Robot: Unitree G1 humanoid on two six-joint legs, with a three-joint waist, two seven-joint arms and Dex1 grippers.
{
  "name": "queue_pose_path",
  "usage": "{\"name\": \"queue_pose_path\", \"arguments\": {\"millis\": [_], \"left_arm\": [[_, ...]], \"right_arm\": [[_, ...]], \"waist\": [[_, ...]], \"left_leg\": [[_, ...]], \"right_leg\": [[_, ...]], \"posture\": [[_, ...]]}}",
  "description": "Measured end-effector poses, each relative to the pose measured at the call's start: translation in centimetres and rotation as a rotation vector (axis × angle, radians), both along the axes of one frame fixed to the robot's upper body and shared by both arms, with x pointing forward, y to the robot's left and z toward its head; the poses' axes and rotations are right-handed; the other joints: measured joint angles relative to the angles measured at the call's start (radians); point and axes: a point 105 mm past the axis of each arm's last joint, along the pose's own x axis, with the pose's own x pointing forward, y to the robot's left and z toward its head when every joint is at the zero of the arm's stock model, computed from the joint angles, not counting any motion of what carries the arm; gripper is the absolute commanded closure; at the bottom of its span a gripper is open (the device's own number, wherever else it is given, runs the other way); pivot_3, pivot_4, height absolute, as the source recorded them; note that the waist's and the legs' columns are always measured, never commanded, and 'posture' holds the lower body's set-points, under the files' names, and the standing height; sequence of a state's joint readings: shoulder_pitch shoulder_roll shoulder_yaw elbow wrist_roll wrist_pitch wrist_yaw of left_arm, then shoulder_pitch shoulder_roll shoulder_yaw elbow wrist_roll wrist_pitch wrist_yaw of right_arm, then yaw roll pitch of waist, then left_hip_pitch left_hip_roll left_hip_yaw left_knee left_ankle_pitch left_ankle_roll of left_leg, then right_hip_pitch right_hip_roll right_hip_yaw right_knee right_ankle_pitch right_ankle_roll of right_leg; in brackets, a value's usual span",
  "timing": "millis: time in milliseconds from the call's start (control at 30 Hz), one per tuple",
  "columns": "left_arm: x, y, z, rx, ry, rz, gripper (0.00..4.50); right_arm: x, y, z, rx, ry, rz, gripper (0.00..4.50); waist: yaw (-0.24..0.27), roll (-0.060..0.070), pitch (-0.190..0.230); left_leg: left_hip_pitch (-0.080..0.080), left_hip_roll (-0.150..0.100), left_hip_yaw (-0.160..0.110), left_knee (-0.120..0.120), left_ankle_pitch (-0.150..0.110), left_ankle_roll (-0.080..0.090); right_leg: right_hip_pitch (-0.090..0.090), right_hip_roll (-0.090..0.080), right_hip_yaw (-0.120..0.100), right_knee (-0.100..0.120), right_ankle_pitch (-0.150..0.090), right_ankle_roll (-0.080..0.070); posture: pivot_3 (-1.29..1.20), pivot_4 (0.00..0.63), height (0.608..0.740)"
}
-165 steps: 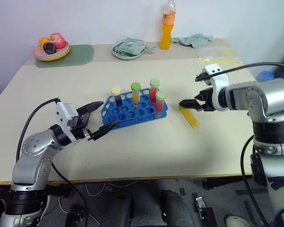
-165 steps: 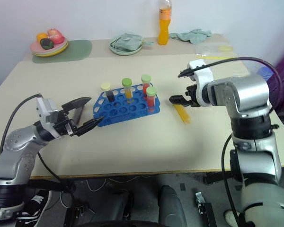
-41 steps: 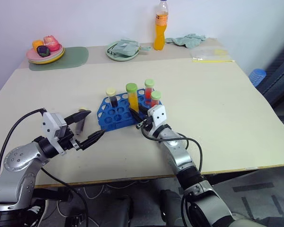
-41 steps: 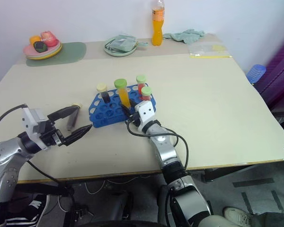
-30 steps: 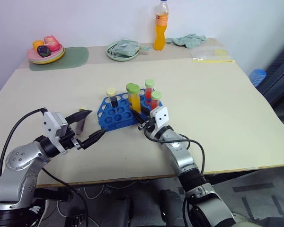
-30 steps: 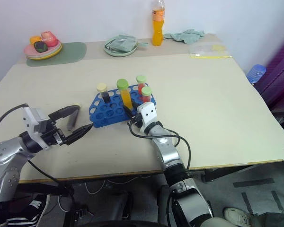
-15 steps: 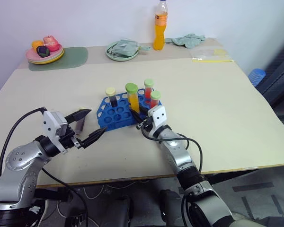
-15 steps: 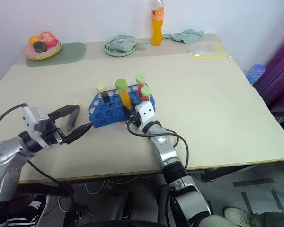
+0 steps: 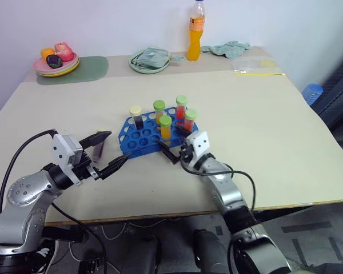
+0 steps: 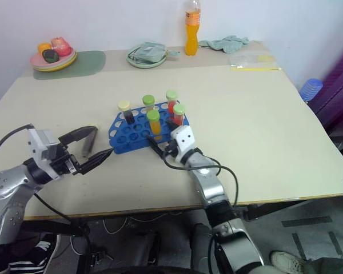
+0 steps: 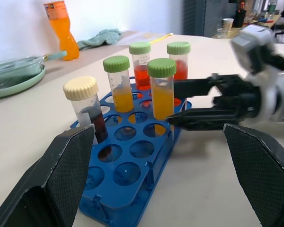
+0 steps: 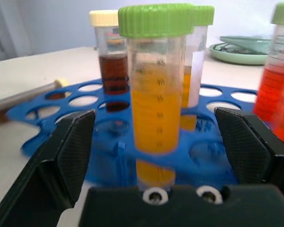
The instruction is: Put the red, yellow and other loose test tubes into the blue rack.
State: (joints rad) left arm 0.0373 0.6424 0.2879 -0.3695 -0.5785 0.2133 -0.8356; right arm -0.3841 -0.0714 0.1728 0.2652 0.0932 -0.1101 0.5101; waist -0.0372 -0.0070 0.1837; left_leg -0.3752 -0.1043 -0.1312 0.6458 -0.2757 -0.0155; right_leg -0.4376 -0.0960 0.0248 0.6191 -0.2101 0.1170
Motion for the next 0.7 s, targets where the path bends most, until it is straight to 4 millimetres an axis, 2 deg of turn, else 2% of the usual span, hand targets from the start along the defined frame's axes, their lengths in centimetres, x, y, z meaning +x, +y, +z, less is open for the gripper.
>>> {"name": "queue_pose_path", "arguments": {"millis": [133, 300, 367, 433, 567, 700], "left_arm": [[-0.5, 0.2, -0.2, -0.002, 0.020, 0.017, 0.00], [-0.8, 1.1, 0.6, -0.013, 0.016, 0.060, 0.00], [-0.9, 1.9, 0.3, 0.025, 0.060, 0.090, 0.00], [-0.8, 3.1, -0.5, 0.112, 0.150, 0.128, 0.00], [0.6, 5.3, -0.2, 0.153, 0.259, 0.261, 0.00], [2.7, 6.6, 1.1, 0.098, 0.394, 0.389, 0.00]], "right_arm": [[-2.0, -2.1, 0.7, -0.069, -0.038, 0.075, 0.07], [-3.5, -4.0, 1.7, -0.119, -0.043, 0.119, 0.07], [-4.3, -5.0, 2.9, -0.105, -0.031, 0.167, 0.07], [-5.3, -5.6, 5.0, -0.077, -0.037, 0.251, 0.07], [-7.1, -4.9, 8.3, -0.048, -0.052, 0.431, 0.07], [-8.1, -3.8, 9.3, -0.076, -0.022, 0.563, 0.07]], "waist": [[-0.001, 0.000, 0.000], [0.000, 0.000, 0.000], [0.002, 0.000, 0.000], [0.002, 0.000, 0.000], [0.003, 0.000, 0.000], [0.014, -0.001, 0.001]], "left_leg": [[0.000, 0.000, 0.000, 0.000, 0.000, 0.000], [0.000, 0.001, 0.000, 0.000, 0.000, 0.000], [0.001, 0.001, 0.000, 0.000, -0.001, 0.001], [0.001, 0.001, 0.000, 0.000, -0.001, 0.001], [0.002, 0.001, -0.001, 0.000, -0.001, 0.002], [0.001, 0.001, -0.001, 0.001, -0.001, 0.002]], "right_leg": [[0.000, 0.000, 0.000, 0.000, 0.000, 0.000], [0.001, 0.000, 0.000, 0.000, 0.000, 0.000], [0.001, 0.000, 0.000, -0.001, 0.000, 0.000], [0.002, 0.000, -0.001, -0.001, 0.000, 0.000], [0.004, 0.000, -0.002, -0.002, 0.000, 0.000], [0.004, 0.000, -0.002, -0.002, 0.000, 0.001]], "posture": [[0.00, 0.150, 0.740], [0.00, 0.150, 0.740], [0.00, 0.150, 0.740], [0.00, 0.150, 0.740], [0.00, 0.150, 0.740], [0.00, 0.150, 0.740]]}}
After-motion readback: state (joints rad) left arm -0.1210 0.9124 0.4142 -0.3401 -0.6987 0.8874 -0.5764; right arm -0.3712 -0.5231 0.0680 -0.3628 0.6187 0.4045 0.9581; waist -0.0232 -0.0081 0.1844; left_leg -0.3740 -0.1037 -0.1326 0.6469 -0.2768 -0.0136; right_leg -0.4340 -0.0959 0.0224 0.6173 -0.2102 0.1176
